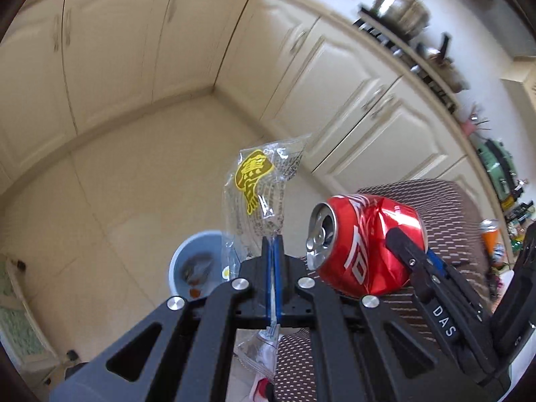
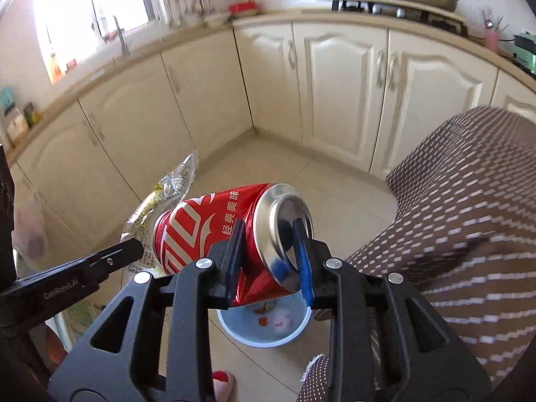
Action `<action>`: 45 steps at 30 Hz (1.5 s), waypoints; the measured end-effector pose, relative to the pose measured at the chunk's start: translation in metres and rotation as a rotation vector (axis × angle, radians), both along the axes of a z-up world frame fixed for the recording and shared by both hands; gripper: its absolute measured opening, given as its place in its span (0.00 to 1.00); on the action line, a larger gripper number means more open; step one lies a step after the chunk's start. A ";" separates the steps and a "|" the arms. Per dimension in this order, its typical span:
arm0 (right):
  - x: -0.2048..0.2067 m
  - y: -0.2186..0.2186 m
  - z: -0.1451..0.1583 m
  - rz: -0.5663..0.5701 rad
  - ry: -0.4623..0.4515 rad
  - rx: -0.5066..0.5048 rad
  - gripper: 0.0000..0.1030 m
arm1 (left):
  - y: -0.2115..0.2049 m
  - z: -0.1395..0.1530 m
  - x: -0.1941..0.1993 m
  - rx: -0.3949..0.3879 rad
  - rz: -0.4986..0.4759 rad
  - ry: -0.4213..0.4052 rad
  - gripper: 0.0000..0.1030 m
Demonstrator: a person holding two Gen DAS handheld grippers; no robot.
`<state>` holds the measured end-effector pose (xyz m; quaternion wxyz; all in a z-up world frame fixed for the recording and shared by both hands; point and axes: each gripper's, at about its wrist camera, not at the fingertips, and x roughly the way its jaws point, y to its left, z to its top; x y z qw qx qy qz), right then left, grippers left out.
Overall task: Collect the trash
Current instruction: 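Carry the packet and can over the blue bin and open the left tool, then open the right tool to drop the red can into the bin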
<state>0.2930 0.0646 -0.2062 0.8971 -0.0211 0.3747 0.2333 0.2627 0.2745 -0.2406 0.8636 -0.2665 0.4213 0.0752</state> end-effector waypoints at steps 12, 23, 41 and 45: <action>0.053 0.010 -0.094 -0.038 0.139 -0.119 0.28 | 0.006 -0.111 0.058 -0.076 -0.043 0.214 0.04; 0.077 0.008 -0.129 -0.063 0.202 -0.129 0.28 | 0.005 -0.150 0.073 -0.081 -0.055 0.303 0.39; 0.079 0.046 -0.156 0.016 0.264 -0.155 0.29 | 0.031 -0.145 0.053 -0.061 0.024 0.340 0.40; 0.079 0.049 -0.159 0.023 0.278 -0.136 0.30 | 0.033 -0.143 0.052 -0.059 0.027 0.339 0.40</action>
